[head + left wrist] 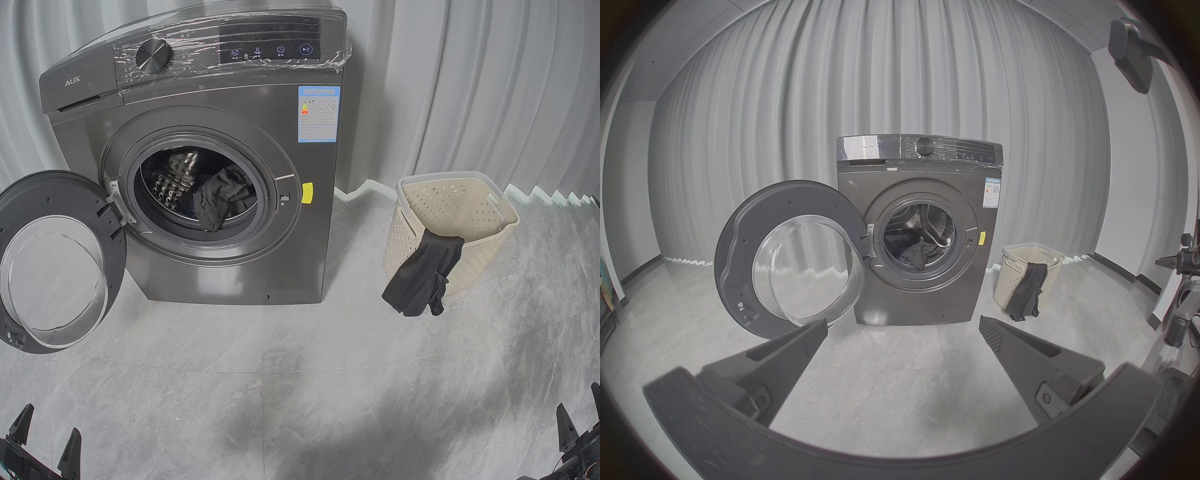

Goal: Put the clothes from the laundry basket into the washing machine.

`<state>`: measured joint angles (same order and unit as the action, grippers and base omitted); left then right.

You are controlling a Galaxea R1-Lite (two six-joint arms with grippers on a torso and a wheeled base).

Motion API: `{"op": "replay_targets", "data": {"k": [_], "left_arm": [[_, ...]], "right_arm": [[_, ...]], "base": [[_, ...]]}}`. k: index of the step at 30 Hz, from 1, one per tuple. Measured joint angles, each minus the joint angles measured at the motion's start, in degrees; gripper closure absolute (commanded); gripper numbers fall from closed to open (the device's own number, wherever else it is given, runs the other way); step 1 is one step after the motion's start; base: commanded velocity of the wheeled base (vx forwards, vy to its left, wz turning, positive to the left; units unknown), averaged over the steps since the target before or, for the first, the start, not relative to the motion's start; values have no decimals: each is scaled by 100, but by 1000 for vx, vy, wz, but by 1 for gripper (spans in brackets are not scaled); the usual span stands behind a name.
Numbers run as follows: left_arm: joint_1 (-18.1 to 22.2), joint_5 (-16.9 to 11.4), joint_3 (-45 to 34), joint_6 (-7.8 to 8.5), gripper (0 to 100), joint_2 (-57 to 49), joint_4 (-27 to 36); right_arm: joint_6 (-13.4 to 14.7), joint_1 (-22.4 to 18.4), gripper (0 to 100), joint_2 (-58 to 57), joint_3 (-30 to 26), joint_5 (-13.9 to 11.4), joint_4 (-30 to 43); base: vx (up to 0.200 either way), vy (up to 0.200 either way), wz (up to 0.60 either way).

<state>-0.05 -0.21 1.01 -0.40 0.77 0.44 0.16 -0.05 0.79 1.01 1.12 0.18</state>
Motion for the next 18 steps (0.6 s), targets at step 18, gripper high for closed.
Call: {"op": "replay_targets", "data": {"k": [18], "left_arm": [[2,-41,0,-22,0,5,7]], "right_arm": [[-6,5,0,5,0,2,4]], "base": [[89,-44,0]]}}
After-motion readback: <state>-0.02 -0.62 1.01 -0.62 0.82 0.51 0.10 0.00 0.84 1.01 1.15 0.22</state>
